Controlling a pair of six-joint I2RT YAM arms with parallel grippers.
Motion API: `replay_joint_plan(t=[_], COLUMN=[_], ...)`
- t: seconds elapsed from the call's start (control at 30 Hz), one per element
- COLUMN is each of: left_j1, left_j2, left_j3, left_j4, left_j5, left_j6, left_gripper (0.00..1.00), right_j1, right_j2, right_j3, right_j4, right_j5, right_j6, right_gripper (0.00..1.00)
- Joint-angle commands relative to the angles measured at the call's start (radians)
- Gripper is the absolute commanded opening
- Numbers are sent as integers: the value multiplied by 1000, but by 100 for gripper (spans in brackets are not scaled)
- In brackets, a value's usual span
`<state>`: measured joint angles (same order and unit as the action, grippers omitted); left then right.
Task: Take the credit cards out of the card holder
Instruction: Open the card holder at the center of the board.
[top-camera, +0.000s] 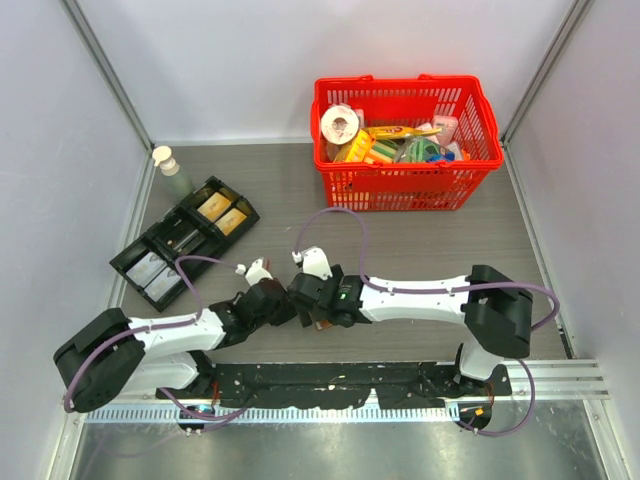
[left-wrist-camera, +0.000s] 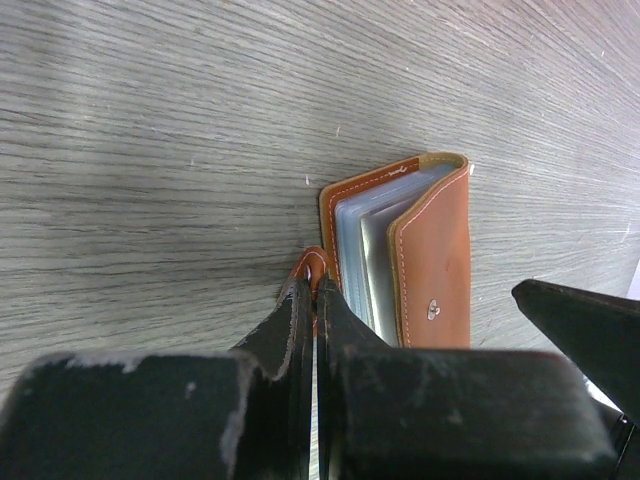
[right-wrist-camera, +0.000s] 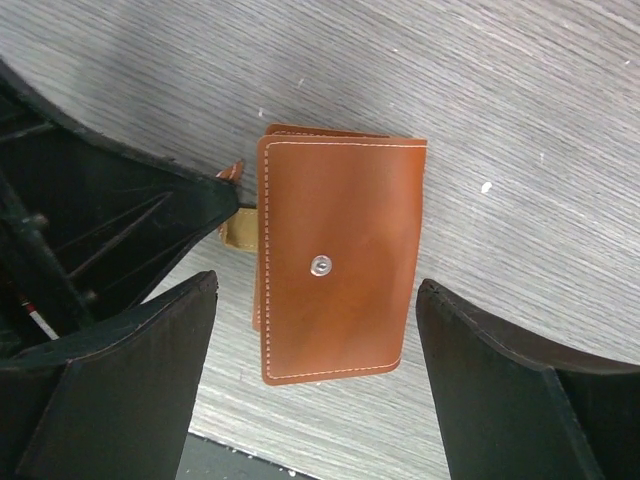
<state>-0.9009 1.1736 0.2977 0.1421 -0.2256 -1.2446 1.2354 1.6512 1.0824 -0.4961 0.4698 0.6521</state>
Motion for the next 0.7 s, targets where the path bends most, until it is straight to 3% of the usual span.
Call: replay_joint_plan(t=[0.0, 0.2, 0.43, 0.67], left_j1=[-1, -1, 0, -3], left_j2=[-6, -14, -11, 8], left_j3=[-34, -35, -20, -6], left_j4=[-26, -41, -108, -113], left_j5=[9, 6, -24, -26], left_j6=[-9, -7, 33, 51], left_gripper=[0, 0, 0, 0], right_j1=[4, 4, -39, -203], right_j2=[39, 65, -59, -212], right_j3=[44, 22, -19, -197], right_j4=[-85, -113, -114, 10], right_j5=[99, 156, 161, -2], right_j6=[6, 17, 20, 17], right_gripper=[85, 84, 76, 43])
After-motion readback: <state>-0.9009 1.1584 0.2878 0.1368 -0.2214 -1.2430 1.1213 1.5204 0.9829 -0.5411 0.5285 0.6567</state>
